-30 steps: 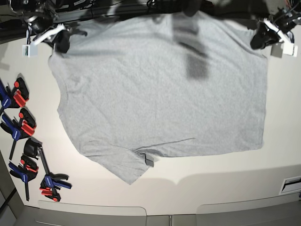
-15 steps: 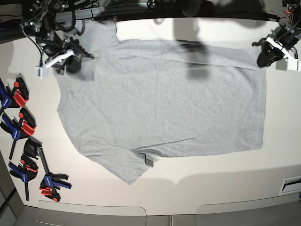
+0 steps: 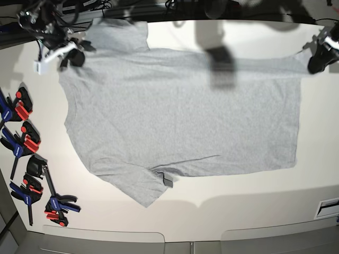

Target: Fold the T-shirt properly

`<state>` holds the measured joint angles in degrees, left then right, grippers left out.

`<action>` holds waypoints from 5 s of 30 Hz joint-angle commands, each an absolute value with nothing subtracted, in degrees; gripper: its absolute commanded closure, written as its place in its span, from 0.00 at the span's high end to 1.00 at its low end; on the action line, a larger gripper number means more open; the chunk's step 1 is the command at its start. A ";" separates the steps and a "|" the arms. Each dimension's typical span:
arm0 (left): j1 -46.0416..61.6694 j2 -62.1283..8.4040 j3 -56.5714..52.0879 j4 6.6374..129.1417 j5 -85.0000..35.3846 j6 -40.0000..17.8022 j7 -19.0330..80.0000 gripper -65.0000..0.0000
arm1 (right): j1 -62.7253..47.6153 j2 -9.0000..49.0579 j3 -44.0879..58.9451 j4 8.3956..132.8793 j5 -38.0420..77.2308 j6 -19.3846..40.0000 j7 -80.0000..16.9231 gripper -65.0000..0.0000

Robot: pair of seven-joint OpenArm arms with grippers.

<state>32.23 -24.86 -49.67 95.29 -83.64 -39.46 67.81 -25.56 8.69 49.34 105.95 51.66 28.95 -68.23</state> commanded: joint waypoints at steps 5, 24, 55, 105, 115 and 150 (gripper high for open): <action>36.95 -25.74 -50.26 96.14 -85.00 -40.00 69.84 0.00 | -26.92 9.52 52.29 107.74 56.62 30.26 -70.00 0.00; 27.57 -25.74 -45.15 96.07 -75.09 -40.00 58.33 0.00 | -15.33 9.52 37.60 103.85 38.20 30.72 -56.16 0.00; 27.31 -25.78 -42.37 96.07 -52.03 -40.00 44.82 0.38 | -8.38 10.50 34.54 93.93 28.01 24.60 -50.85 0.46; 30.79 -29.28 -55.46 96.09 -57.28 -40.00 45.15 0.38 | -28.14 -1.41 45.71 96.77 46.48 26.59 -57.41 0.00; 30.79 -29.30 -55.46 96.09 -57.28 -40.00 45.19 0.38 | -18.06 -1.37 45.25 96.77 55.86 32.64 -59.02 0.00; 30.81 -29.26 -55.46 96.07 -57.23 -40.00 45.36 0.38 | 0.93 -1.23 19.86 96.73 25.43 26.59 -43.94 0.35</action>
<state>30.61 -27.97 -54.87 95.29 -56.14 -39.66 46.70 -0.03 -1.43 19.92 95.81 24.18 26.35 -45.41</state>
